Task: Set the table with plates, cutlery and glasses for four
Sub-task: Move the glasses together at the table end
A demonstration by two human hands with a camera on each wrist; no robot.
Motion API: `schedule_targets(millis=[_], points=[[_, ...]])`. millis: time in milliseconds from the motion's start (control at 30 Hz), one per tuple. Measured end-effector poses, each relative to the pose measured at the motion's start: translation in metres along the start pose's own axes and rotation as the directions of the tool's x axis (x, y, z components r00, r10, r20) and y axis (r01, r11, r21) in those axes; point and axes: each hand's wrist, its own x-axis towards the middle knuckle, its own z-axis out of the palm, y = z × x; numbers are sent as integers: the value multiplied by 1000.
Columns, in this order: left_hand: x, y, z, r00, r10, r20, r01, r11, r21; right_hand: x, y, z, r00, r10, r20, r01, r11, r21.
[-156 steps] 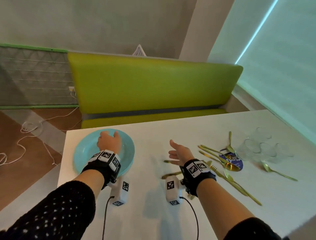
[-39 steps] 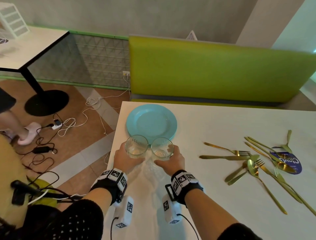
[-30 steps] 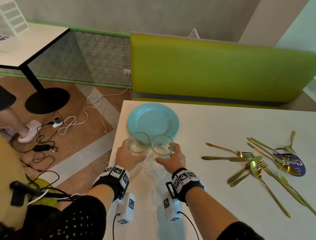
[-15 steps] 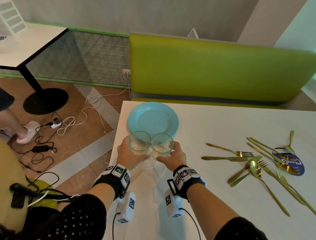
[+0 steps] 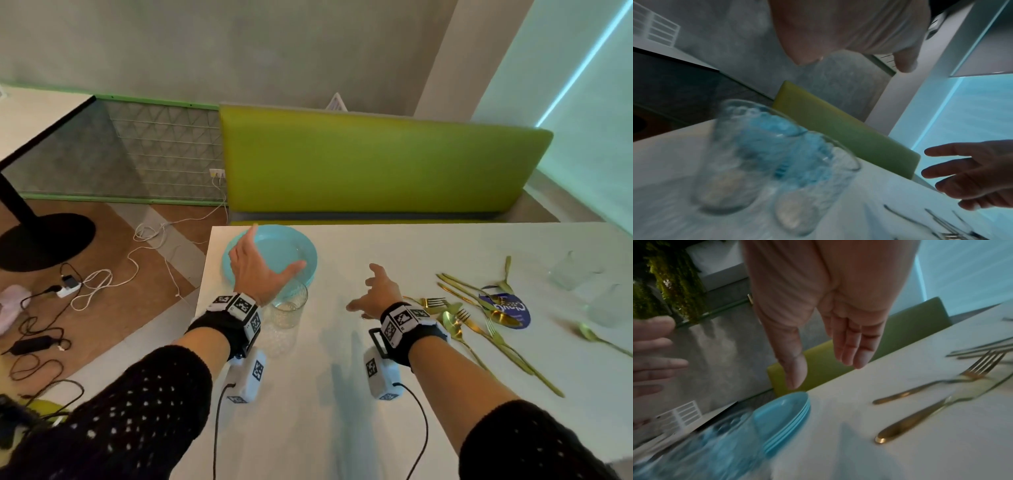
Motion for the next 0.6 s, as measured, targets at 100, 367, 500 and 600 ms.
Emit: schedule_targets(millis=[100,367,500,600], points=[[11,37,26,997,66,41,-63,996,-55,-2,15,-47,995,38,-92,-37,999,2],[7,143,151,928,256,269,-229,965,-128,11,116,-171,916,270,-296,-239,961,139],[-1,190,222,886,259,385,-205,963,-177,27,187,-229,845,401,-354,-339,913,225],[-1,216,275,849,231,475,-174,971,-161,46,241,-268,775,499,-387,-410,864,293]])
